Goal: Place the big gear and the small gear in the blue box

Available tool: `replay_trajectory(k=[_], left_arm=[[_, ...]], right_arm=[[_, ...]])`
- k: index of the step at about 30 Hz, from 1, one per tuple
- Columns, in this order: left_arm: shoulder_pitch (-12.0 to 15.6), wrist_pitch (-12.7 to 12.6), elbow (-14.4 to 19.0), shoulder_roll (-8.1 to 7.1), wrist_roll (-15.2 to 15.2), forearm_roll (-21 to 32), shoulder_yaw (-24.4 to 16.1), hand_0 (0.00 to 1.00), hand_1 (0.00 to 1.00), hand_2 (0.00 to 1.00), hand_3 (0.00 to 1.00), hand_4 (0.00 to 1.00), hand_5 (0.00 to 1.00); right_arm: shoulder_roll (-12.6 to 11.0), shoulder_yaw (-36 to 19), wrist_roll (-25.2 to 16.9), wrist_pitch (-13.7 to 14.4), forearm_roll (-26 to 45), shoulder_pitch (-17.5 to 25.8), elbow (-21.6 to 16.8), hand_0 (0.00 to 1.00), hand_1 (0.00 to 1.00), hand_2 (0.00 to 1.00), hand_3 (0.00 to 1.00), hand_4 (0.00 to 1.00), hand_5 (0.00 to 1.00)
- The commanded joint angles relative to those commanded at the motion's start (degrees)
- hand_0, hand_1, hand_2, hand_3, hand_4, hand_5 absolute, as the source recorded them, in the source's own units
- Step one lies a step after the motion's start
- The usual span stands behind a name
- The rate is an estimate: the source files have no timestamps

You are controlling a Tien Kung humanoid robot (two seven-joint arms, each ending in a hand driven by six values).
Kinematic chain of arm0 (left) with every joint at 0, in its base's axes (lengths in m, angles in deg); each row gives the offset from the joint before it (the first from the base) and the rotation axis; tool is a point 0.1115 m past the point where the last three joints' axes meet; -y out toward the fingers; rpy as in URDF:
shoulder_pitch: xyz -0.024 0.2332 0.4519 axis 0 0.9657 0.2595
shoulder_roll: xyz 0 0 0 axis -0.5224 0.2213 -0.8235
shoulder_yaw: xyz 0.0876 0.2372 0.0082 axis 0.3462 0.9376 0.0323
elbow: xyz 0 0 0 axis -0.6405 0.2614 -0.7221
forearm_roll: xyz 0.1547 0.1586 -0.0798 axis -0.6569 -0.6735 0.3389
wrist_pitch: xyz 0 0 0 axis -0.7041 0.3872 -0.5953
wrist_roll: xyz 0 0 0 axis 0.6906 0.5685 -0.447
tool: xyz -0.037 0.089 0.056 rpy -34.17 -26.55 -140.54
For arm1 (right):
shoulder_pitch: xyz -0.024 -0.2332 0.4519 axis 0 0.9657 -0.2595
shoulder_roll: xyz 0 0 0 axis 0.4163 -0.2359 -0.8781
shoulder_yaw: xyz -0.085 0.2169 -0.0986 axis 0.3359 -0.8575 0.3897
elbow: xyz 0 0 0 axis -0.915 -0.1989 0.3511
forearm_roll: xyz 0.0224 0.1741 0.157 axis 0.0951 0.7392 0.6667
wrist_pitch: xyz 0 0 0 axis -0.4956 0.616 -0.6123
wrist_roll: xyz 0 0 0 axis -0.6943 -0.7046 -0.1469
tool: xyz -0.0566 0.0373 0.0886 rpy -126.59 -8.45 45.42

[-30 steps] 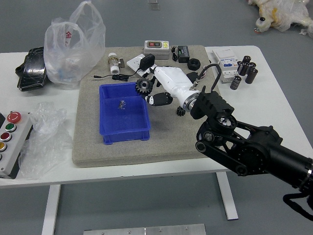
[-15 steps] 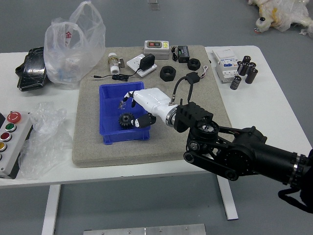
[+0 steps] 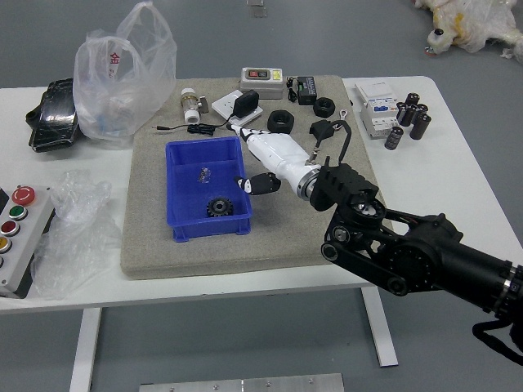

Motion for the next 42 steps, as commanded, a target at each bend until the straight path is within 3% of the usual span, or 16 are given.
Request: replay_trajectory(k=[7,16,17,22,23,28,29,42], left_arm=[[0.03,-0.12,-0.04,0.1,0.15,0.32,0.21,0.65,0.594,0.568,0.655,0.678,0.362],[-0.22,-0.01,-0.11,0.11,0.42,0.26,0.38,0.65,0.593,0.568,0.655,0.678,0.362],[-0.25,0.01,-0.11,0.09,0.45,0.22,0.39,0.65,0.594,0.568,0.655,0.678,0.361],[-0.34,0.09,-0.12,0.03,0.49,0.07,0.37,0.65,0.594,0.568,0.655,0.678,0.361],[-0.34,0.11,-0.13,0.01,0.5,0.04,0.38,0.65,0.594,0.568,0.654,0.678,0.361],[-0.34,0.15,-0.15,-0.09,0.62,0.07,0.5,0.65,0.594,0.568,0.654,0.678,0.361],[-0.33,0.14,-0.16,-0.11,0.65,0.1,0.53,0.65,0.594,0.568,0.654,0.678,0.361],[-0.24,0.04,-0.25,0.22,0.98,0.72,1.01,0.649,0.594,0.568,0.654,0.678,0.361]], right_arm=[[-1.82,-2.74,0.74,-0.73,0.62,3.33,3.11,0.52,0.839,0.878,0.953,0.664,0.108],[-1.76,-2.15,1.77,-1.89,0.19,4.74,6.37,0.508,0.828,0.861,0.926,0.668,0.104],[-1.73,-1.94,1.86,-1.93,0.2,4.8,6.64,0.472,0.743,0.757,0.844,0.66,0.14],[-1.62,-0.56,2.23,-2.19,0.5,5.01,7.77,0.472,0.743,0.757,0.844,0.66,0.14],[-1.6,-0.27,2.26,-2.21,0.57,5.06,7.93,0.399,0.582,0.466,0.553,0.191,0.023],[-1.57,0.59,2.04,-1.43,0.52,5.25,8.23,0.399,0.582,0.466,0.553,0.191,0.023],[-1.57,0.62,1.97,-1.28,0.51,5.25,8.24,0.346,0.495,0.317,0.311,0.082,0.002],[-2.07,0.68,0.36,0.79,0.77,4.65,7.85,0.335,0.483,0.309,0.299,0.035,0.002]])
